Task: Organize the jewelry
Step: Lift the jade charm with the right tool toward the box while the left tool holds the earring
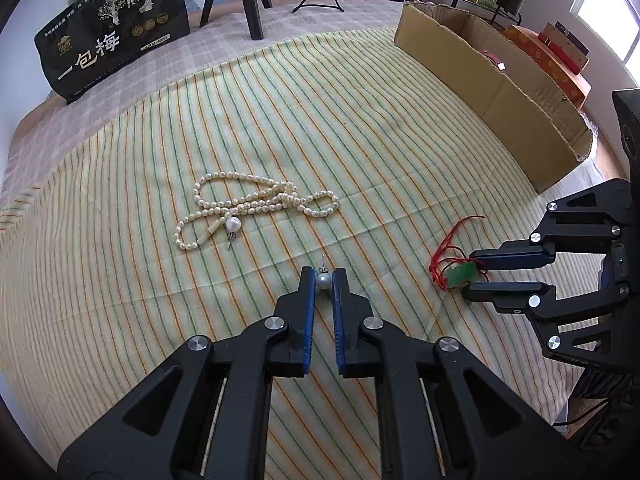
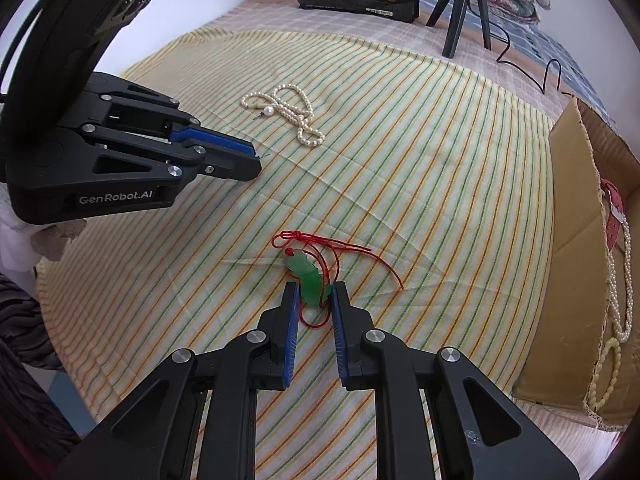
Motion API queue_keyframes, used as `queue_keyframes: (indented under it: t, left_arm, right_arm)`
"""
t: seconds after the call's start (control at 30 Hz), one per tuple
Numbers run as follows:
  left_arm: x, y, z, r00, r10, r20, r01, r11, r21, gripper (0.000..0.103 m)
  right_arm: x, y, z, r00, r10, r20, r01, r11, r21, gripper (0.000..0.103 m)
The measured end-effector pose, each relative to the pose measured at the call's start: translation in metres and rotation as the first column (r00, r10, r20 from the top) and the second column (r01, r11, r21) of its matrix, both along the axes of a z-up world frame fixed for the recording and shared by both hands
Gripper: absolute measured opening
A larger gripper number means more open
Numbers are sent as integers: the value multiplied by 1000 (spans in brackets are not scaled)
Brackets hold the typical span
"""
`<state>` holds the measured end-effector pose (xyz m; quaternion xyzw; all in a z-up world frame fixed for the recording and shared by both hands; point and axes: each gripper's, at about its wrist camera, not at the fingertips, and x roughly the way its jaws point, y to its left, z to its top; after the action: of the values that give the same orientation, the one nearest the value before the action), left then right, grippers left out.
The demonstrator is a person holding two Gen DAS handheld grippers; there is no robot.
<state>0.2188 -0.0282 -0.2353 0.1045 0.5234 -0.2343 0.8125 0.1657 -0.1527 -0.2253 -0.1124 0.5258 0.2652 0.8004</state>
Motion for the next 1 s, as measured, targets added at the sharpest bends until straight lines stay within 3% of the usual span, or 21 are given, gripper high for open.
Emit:
queue_keyframes:
  t: [0.5, 1.0]
  left_arm:
    - [-6, 6, 14, 999, 8, 34, -7, 1000, -21, 6]
    - [-19, 8, 50, 994, 7, 113, -2, 999, -45, 6]
  right_arm:
    - [-6, -4, 11, 999, 14, 35, -14, 1000, 10, 14]
    - [-7, -25, 61, 990, -33, 136, 25, 998, 65, 14]
